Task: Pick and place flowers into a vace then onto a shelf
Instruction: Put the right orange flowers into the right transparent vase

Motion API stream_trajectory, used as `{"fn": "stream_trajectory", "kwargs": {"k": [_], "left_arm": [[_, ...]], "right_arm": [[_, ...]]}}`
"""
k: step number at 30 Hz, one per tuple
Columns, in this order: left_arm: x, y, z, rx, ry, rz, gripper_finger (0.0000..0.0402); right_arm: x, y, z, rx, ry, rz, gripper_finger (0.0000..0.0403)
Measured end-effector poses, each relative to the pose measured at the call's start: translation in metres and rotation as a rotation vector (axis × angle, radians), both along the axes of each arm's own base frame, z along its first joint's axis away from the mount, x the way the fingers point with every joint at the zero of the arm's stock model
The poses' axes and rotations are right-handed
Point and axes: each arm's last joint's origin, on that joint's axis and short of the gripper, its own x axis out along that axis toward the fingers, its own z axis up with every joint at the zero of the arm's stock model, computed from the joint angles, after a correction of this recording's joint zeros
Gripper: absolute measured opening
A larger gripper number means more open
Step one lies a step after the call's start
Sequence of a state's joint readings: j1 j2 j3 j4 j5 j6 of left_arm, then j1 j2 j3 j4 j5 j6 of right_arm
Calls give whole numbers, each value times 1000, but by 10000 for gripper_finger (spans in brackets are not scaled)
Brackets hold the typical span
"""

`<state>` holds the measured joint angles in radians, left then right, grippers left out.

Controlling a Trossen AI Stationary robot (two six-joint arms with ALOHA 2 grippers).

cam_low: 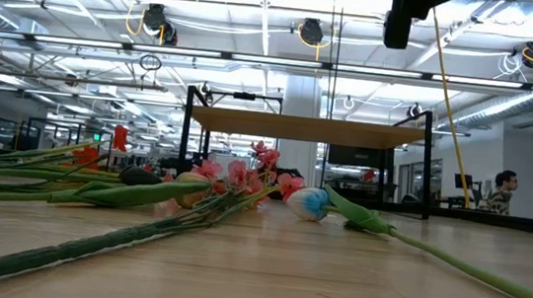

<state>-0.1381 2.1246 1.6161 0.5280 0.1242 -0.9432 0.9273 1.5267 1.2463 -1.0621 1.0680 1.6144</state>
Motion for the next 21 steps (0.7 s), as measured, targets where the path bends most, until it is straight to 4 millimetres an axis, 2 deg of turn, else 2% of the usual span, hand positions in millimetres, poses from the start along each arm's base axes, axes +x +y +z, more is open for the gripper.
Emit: {"fn": "stream_trajectory", "kwargs": {"k": [3,11,12,17,21], "left_arm": [[0,1,1,-4,-5,-3,220],[1,10,0,-1,-5,21,33],[2,12,0,-2,-2,26,19],[3,21,0,-40,5,65,25],[3,26,5,-57,-49,88,11]], "right_arm": [[2,-1,-3,23,12,-3,12],[-8,-8,-7,48,-67,-44,8],[-9,-9,-7,51,-70,-43,8],[-16,-18,-7,67,-77,-43,12],[-21,-24,0,117,-81,-36,36]]}}
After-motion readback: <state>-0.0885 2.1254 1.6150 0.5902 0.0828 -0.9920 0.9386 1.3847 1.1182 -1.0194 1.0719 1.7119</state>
